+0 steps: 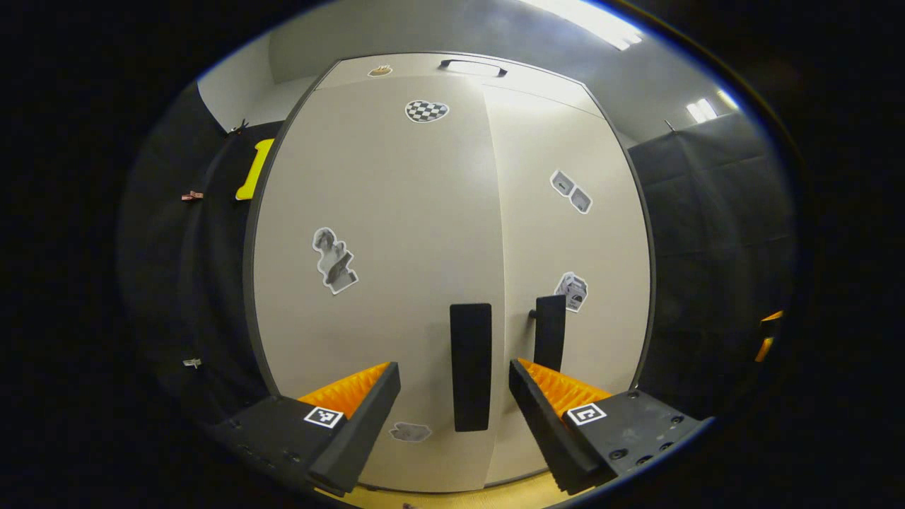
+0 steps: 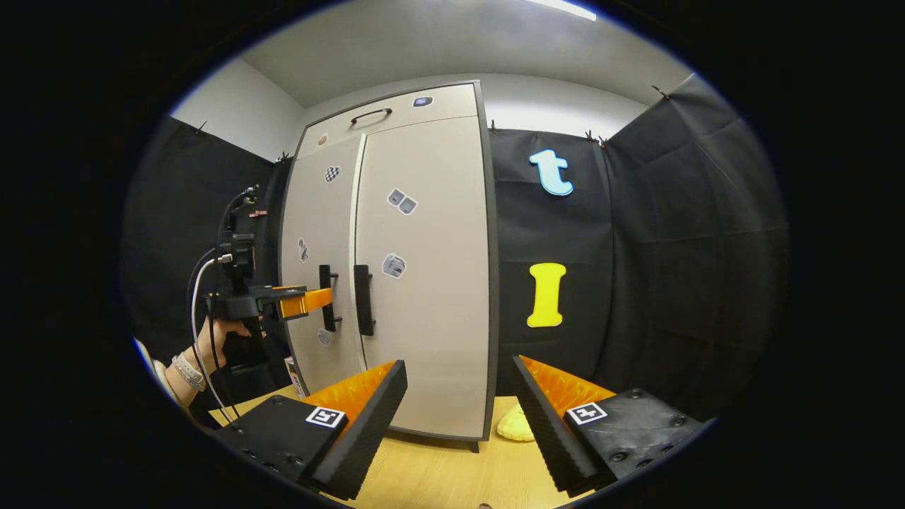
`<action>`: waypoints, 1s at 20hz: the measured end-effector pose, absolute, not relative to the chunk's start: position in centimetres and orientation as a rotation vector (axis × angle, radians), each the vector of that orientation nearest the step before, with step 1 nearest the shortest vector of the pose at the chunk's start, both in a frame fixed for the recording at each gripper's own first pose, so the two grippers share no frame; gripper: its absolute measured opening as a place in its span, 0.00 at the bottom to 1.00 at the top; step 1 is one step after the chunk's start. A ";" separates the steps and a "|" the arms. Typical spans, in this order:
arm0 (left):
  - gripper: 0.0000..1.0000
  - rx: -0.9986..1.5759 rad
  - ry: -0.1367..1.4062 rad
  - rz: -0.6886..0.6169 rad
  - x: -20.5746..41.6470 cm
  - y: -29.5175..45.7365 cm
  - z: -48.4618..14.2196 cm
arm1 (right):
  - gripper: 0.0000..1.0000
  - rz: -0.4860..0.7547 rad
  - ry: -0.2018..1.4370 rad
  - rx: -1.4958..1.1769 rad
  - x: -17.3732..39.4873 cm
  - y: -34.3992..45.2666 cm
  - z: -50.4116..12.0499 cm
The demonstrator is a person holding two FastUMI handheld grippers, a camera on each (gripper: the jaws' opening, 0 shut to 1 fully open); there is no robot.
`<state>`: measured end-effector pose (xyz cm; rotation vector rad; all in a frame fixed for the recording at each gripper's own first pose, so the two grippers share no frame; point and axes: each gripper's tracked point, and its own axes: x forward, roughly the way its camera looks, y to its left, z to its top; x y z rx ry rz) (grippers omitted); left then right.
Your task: Grab one shoe with the right hand and put it into the shoe cabinet, grab the other shoe with the left hand and put it into the shoe cabinet; then close the right door with the right hand and the left door with the left hand.
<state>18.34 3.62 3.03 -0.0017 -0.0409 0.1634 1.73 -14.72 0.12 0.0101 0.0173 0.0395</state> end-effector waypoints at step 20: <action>0.98 -0.042 -0.039 0.110 2.6 5.1 4.4 | 0.98 0.178 -0.006 0.035 3.0 -3.3 0.7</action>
